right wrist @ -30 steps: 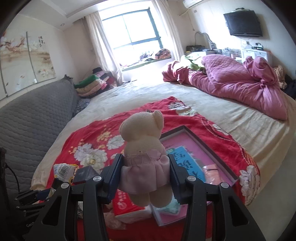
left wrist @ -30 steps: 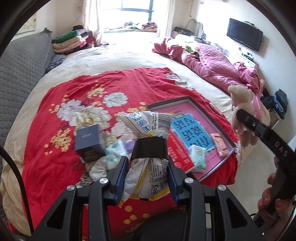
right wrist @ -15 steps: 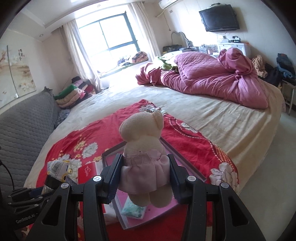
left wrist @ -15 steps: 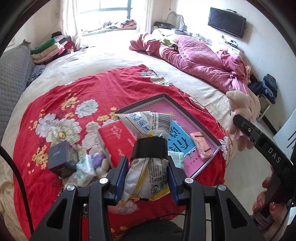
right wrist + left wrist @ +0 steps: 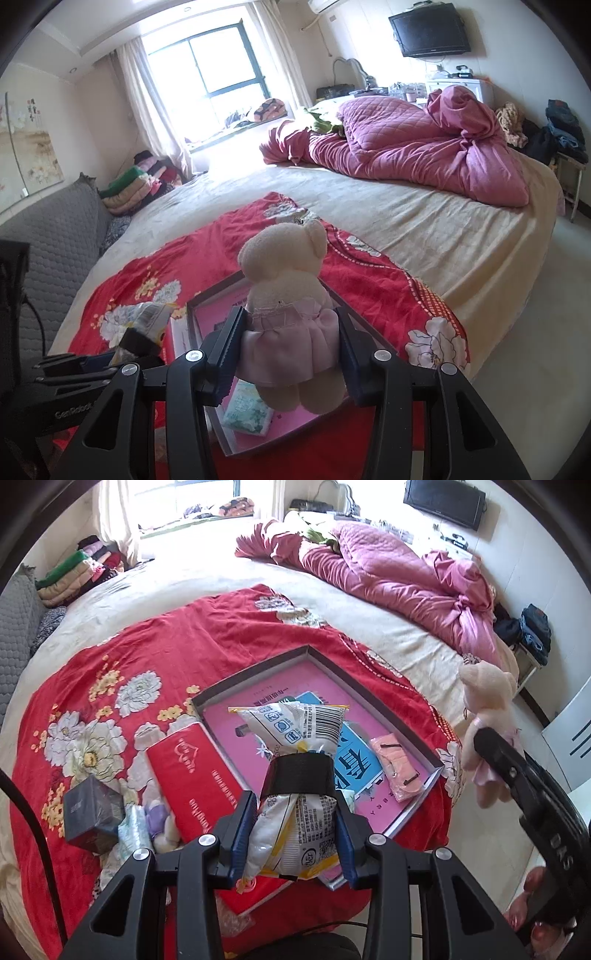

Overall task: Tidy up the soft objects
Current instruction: 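Lower the snack bag into the tray with the left tool while the right tool lowers the bear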

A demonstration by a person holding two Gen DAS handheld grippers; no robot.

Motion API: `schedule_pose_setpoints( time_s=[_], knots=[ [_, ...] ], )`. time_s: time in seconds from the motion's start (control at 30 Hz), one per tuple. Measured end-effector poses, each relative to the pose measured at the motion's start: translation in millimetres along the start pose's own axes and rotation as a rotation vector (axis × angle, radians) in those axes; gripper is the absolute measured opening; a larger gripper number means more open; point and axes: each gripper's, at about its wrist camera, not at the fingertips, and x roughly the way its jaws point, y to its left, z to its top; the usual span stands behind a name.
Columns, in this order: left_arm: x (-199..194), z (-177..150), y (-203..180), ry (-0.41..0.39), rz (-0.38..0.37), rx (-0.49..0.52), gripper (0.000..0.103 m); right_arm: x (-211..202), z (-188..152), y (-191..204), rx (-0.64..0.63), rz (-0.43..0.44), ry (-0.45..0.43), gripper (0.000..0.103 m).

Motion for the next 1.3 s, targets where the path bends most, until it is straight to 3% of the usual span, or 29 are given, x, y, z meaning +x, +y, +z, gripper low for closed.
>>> schedule_pose_setpoints(
  time_s=[0.67,1.3],
  knots=[
    [93,24,-9,0.165,0.016,0.047,0.040,54,-23,-1,-0.043,-0.001,0.116,0.049],
    [126,32,-7,0.209,0.033,0.063,0.040,108,-55,6,-0.096,0.002,0.244,0.049]
  ],
)
